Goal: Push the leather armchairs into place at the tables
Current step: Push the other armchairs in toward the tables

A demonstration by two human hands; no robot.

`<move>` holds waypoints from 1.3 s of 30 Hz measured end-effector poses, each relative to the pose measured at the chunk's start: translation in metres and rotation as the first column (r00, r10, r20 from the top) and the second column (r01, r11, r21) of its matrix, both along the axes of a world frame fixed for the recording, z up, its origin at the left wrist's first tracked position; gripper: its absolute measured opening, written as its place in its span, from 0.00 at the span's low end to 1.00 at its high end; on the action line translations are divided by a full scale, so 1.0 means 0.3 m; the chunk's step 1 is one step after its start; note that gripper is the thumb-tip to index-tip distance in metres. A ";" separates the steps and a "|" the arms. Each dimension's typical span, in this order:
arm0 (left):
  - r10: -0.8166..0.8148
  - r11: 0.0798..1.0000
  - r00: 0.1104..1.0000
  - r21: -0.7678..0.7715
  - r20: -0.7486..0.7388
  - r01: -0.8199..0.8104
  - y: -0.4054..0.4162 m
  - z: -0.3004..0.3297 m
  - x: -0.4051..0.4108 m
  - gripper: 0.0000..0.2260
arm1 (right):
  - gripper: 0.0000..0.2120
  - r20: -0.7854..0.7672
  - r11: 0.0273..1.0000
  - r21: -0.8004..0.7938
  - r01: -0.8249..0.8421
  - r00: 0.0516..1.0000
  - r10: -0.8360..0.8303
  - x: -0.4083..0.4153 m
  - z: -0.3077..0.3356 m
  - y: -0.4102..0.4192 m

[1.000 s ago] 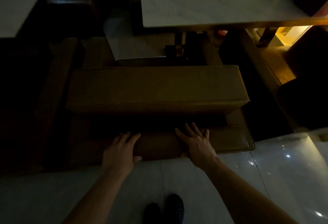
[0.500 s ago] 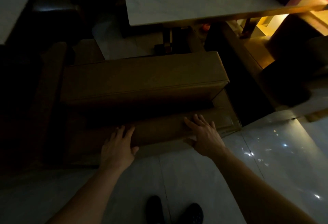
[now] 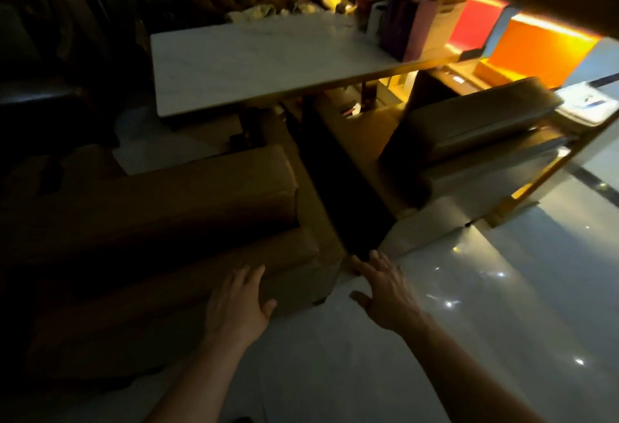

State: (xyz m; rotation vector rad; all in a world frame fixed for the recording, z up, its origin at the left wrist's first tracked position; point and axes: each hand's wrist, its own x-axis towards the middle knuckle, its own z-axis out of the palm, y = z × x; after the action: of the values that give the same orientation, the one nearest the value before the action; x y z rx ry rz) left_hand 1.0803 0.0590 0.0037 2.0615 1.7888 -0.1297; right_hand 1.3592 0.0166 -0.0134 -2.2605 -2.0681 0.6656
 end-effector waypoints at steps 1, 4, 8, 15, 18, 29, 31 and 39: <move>-0.010 1.000 1.000 0.014 0.006 0.010 -0.013 0.020 0.078 0.34 | 0.37 0.000 1.000 0.007 0.006 1.000 -0.006 0.059 0.025 -0.025; -0.059 0.996 0.998 0.065 0.039 0.056 -0.043 0.093 0.328 0.34 | 0.37 0.004 0.998 0.044 0.045 0.999 -0.046 0.249 0.113 -0.082; -0.133 0.984 0.988 0.127 0.076 0.123 -0.040 0.209 0.631 0.35 | 0.38 0.028 0.991 0.102 0.088 0.995 -0.091 0.483 0.231 -0.103; -0.229 0.960 0.968 0.188 0.102 0.207 0.115 0.275 1.023 0.36 | 0.40 0.095 0.979 0.168 0.111 0.987 -0.129 0.827 0.315 0.000; -0.250 0.957 0.962 0.181 0.108 0.228 0.219 0.245 1.181 0.37 | 0.39 0.118 0.982 0.146 0.118 0.984 -0.136 0.980 0.319 0.082; -0.227 0.974 0.944 0.052 0.241 0.221 0.564 0.037 1.722 0.37 | 0.39 0.193 0.988 -0.034 0.149 0.971 -0.139 1.578 0.171 0.435; -0.223 0.975 0.948 0.025 0.229 0.223 0.605 -0.004 1.775 0.37 | 0.39 0.186 0.990 -0.064 0.128 0.976 -0.114 1.635 0.145 0.491; -0.143 0.990 0.979 0.034 0.145 0.139 0.739 -0.155 1.976 0.38 | 0.42 0.148 0.997 -0.071 0.036 0.989 -0.025 1.875 -0.042 0.753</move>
State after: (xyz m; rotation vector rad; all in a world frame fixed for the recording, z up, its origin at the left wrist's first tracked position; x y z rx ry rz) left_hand 1.6730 0.2807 -0.0429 2.1546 1.5647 0.0042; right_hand 1.9217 0.2424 -0.0260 -2.4461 -2.0988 0.6001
